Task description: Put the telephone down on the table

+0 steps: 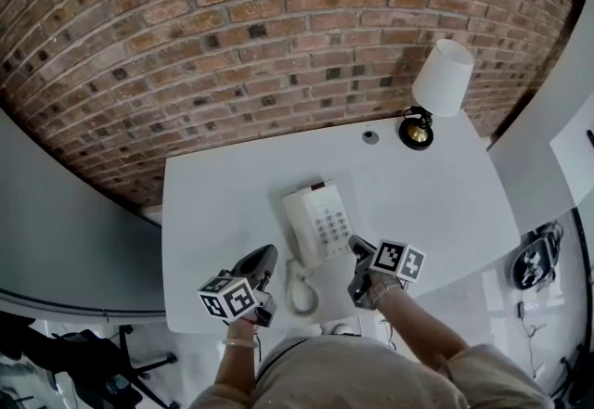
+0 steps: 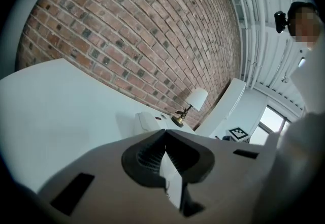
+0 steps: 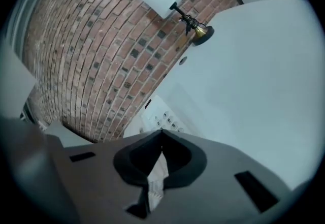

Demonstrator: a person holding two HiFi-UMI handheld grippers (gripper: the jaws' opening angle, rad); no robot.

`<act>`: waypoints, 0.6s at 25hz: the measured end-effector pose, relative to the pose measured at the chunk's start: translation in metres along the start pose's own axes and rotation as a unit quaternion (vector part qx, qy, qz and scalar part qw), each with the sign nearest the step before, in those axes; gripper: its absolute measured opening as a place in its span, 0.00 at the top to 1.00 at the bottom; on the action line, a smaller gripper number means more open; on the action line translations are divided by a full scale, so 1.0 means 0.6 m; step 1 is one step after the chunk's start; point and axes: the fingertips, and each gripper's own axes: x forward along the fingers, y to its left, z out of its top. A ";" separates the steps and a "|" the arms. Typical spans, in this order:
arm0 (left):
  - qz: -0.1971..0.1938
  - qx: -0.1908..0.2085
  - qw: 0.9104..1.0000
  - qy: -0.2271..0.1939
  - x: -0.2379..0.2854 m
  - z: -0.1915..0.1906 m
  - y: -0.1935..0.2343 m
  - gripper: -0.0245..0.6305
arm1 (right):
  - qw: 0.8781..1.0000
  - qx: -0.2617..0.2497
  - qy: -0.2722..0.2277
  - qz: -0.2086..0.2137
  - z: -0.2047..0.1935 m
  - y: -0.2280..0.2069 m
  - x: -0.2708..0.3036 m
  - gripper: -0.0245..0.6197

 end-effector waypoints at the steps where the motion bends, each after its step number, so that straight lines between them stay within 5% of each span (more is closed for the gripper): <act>1: 0.004 0.003 1.000 -0.003 -0.002 0.003 0.000 0.96 | 1.000 -0.014 0.000 -0.001 0.004 -0.003 -0.003 0.95; 8: 0.044 0.017 0.999 -0.014 -0.019 0.005 0.007 0.96 | 0.993 -0.120 0.000 0.008 0.017 -0.007 -0.020 0.95; 15: 0.090 0.083 0.992 -0.033 -0.037 0.026 0.011 0.96 | 0.965 -0.259 -0.030 0.029 0.050 0.017 -0.033 0.95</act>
